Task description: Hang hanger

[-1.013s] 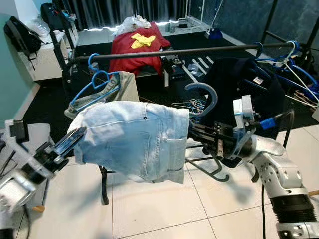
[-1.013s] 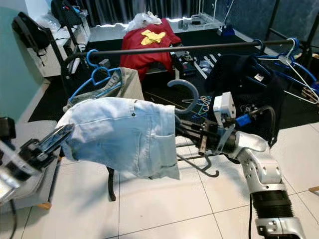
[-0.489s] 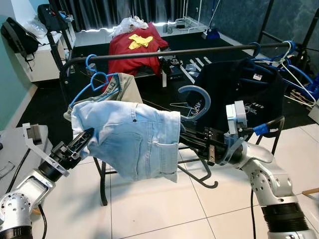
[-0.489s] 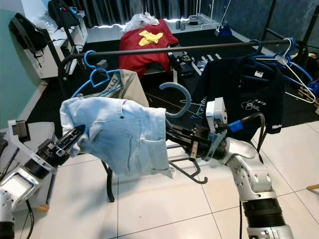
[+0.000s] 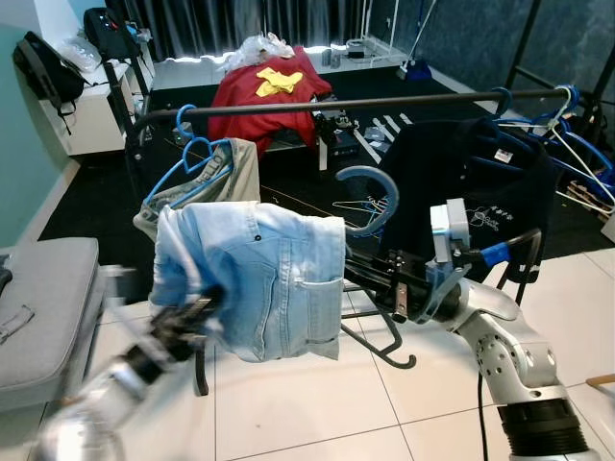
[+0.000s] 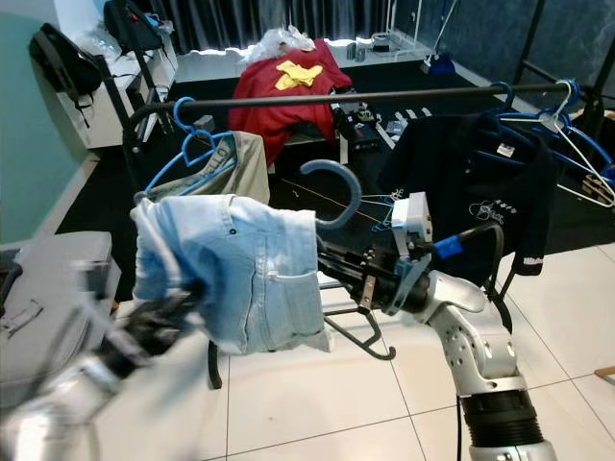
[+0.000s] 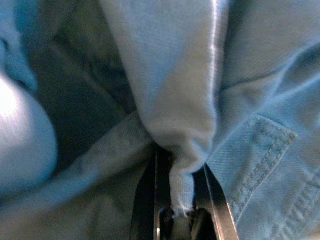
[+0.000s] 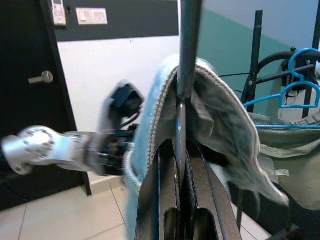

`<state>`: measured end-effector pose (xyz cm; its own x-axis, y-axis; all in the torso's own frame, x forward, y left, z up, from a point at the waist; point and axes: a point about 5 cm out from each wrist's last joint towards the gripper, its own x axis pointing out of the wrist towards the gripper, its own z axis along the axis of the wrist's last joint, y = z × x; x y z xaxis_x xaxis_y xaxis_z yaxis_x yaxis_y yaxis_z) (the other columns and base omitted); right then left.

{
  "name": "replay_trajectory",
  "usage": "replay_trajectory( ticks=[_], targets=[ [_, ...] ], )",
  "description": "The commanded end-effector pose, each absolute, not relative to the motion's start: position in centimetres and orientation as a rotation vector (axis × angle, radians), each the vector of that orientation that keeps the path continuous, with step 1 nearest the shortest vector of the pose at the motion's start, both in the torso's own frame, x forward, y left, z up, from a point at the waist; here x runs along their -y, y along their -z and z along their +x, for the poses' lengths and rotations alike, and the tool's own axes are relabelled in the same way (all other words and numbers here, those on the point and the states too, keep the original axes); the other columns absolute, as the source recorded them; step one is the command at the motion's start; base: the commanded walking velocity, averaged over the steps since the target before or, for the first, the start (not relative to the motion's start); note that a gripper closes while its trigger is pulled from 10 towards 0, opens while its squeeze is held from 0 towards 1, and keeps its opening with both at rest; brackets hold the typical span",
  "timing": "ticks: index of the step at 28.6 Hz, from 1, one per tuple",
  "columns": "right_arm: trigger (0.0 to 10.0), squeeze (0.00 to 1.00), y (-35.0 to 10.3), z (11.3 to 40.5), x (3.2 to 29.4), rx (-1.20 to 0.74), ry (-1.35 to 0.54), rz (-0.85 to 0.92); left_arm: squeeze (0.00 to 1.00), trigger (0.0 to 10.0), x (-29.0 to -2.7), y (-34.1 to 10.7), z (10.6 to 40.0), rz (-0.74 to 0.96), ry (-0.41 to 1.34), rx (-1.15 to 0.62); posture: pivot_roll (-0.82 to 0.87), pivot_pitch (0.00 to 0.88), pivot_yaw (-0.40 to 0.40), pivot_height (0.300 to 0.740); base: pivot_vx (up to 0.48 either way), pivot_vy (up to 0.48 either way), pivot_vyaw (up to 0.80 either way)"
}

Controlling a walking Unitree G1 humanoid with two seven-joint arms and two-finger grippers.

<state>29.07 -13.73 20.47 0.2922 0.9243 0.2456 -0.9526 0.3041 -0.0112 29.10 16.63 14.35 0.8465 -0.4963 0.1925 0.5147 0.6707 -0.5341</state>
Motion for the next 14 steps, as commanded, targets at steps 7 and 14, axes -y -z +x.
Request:
replay_trajectory(
  ticks=[7, 14],
  targets=[
    [0.0, 0.0, -21.3, 28.1, 13.2, 0.269, -1.312, 0.15, 0.0, 0.0, -19.0, -18.7, 32.5, -0.697, 0.42, 0.214, -0.05, 0.052, 0.036, 0.74, 0.0, 0.0, 0.0],
    [0.0, 0.0, -21.0, 28.2, 13.8, 0.26, -1.265, 0.123, 0.0, 0.0, -21.6, -21.8, 32.1, -0.654, 0.432, 0.379, -0.05, 0.056, 0.047, 0.74, 0.0, 0.0, 0.0]
  ],
)
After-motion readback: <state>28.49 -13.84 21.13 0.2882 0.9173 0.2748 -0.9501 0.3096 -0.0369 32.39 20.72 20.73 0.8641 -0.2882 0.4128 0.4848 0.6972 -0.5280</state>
